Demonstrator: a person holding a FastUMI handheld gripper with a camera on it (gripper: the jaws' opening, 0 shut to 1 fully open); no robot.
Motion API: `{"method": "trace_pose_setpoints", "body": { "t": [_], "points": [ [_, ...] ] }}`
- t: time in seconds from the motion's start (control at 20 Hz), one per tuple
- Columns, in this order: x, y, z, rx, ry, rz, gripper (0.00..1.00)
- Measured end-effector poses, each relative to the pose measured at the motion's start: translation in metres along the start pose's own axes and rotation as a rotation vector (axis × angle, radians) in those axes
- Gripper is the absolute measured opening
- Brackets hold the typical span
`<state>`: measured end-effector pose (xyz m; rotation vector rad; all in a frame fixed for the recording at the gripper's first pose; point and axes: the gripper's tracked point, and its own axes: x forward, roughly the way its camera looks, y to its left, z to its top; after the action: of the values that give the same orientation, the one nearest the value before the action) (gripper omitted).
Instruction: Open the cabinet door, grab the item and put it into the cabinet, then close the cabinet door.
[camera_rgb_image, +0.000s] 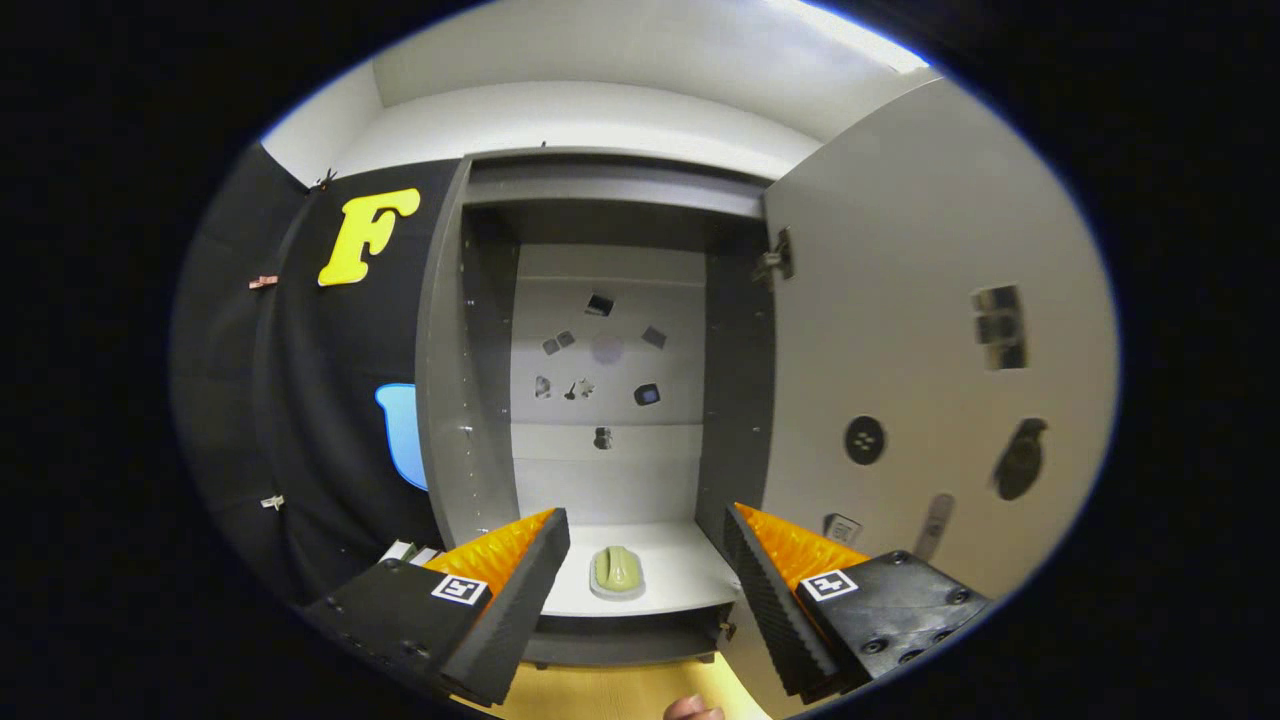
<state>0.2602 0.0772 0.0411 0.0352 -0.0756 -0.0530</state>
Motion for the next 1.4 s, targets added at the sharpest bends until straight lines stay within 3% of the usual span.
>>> {"method": "trace_pose_setpoints", "body": {
  "t": [0.4, 0.65, 0.8, 1.1, 1.25, 1.4],
  "points": [
    [-0.113, -0.048, 0.011, 0.027, 0.013, -0.039, 0.98],
    [-0.175, -0.102, 0.016, -0.023, 0.010, -0.123, 0.97],
    [-0.196, -0.163, 0.022, -0.030, -0.012, -0.246, 0.97],
    [-0.197, -0.265, -0.007, -0.006, 0.029, -0.432, 0.98],
    [-0.176, -0.291, -0.025, 0.009, 0.044, -0.466, 0.97],
    [-0.154, -0.299, -0.045, 0.016, 0.082, -0.440, 0.98]
  ]
}}
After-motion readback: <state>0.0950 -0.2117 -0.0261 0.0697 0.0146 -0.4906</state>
